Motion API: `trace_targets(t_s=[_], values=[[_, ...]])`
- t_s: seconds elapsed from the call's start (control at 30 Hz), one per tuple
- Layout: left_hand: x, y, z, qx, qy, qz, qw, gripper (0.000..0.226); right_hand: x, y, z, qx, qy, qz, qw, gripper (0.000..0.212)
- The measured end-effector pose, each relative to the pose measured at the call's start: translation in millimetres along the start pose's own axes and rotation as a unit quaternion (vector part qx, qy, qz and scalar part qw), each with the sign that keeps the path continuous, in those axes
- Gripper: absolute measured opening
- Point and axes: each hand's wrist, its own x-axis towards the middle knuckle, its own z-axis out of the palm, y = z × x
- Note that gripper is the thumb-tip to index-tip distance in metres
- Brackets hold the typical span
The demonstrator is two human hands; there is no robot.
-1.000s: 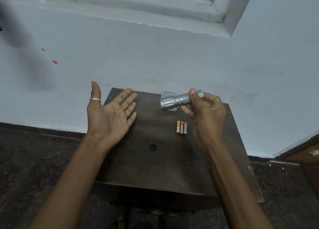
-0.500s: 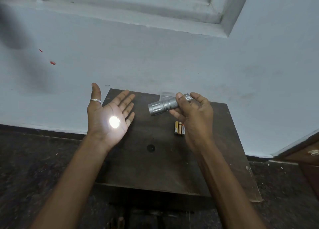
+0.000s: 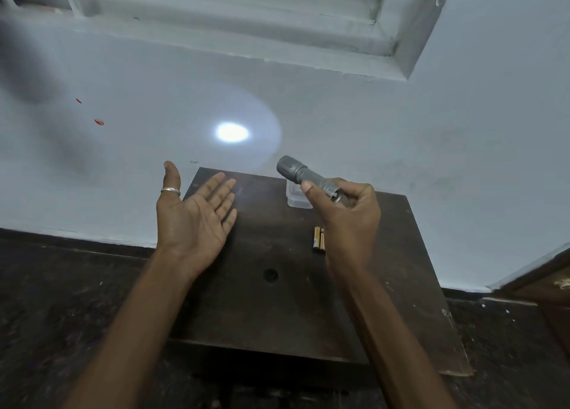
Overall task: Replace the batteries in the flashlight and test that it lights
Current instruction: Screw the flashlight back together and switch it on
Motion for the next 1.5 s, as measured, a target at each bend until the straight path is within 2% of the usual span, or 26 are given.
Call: trace_targets(t_s=[0.17,0.33,0.43,0.77,1.5], values=[[0.0,0.0,-0.1,-0.003,0.001,0.001,1.0,0.092,0.7,-0.2,-0.5,-0.03,0.011,-0.044,0.999,0.041],[0.0,-0.3,1.3,-0.001,0.001,-0.003,1.0,0.091,-0.7,-3.0,-2.2,-0.054,-0.007,-0.077,0.996,0.036],[-0.2,-0.8,1.6,0.003,0.005,-0.008,1.0,0.091,0.8,-3.8,-2.2,-0.085,-0.025,-0.09,0.992,0.04],[-0.4,-1.9,4.0,0.023,0.002,-0.024,0.999,0.092,-3.4,-1.8,-0.8,-0.175,-0.076,-0.095,0.977,0.048],[-1.0,-2.2,4.8,0.032,0.003,-0.028,0.999,0.094,11.7,-4.0,-14.3,-0.149,-0.006,-0.107,0.983,0.039]])
